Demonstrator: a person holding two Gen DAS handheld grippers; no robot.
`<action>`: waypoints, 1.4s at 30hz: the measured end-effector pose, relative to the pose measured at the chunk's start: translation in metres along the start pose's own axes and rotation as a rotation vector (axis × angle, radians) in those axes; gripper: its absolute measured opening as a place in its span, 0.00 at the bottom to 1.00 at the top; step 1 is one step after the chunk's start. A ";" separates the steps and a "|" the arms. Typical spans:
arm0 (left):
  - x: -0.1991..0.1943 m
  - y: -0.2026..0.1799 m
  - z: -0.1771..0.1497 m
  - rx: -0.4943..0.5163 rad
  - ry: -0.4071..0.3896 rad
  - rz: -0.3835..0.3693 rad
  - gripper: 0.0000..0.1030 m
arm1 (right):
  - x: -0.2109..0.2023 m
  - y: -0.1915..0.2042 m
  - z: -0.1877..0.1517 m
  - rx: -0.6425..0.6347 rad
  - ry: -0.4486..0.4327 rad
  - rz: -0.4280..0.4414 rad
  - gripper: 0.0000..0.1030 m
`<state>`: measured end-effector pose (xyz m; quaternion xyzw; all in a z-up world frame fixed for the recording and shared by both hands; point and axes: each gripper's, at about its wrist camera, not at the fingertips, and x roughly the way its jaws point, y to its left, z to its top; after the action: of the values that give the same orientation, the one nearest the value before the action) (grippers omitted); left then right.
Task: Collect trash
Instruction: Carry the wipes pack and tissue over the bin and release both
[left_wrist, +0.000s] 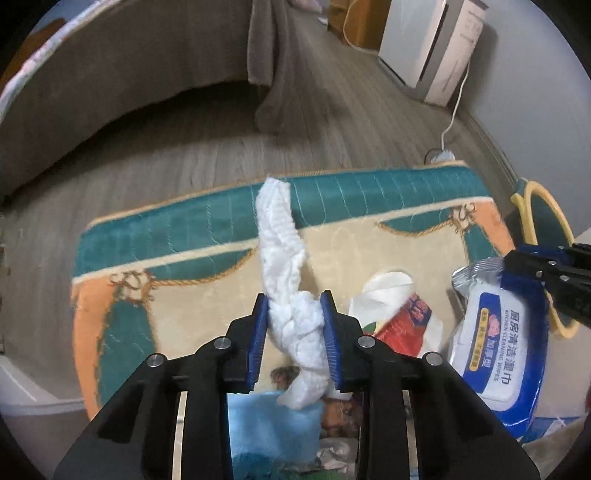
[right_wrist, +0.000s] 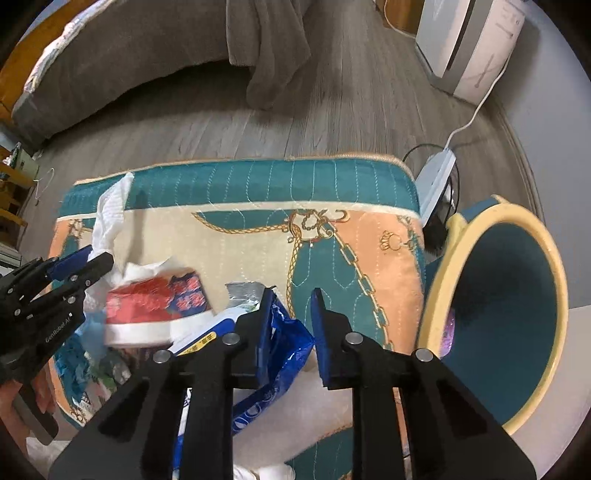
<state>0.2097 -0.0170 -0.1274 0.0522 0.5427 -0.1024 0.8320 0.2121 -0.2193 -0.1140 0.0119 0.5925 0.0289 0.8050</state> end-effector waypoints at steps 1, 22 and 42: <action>-0.005 0.000 -0.001 -0.001 -0.013 0.009 0.29 | -0.005 0.001 -0.001 -0.008 -0.012 -0.005 0.18; -0.150 -0.059 -0.039 0.075 -0.335 0.014 0.29 | -0.163 -0.028 -0.046 0.052 -0.365 0.089 0.16; -0.183 -0.161 -0.065 0.176 -0.407 -0.087 0.29 | -0.193 -0.112 -0.069 0.128 -0.436 -0.029 0.16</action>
<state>0.0438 -0.1405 0.0171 0.0793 0.3542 -0.1937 0.9115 0.0927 -0.3442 0.0436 0.0601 0.4051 -0.0236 0.9120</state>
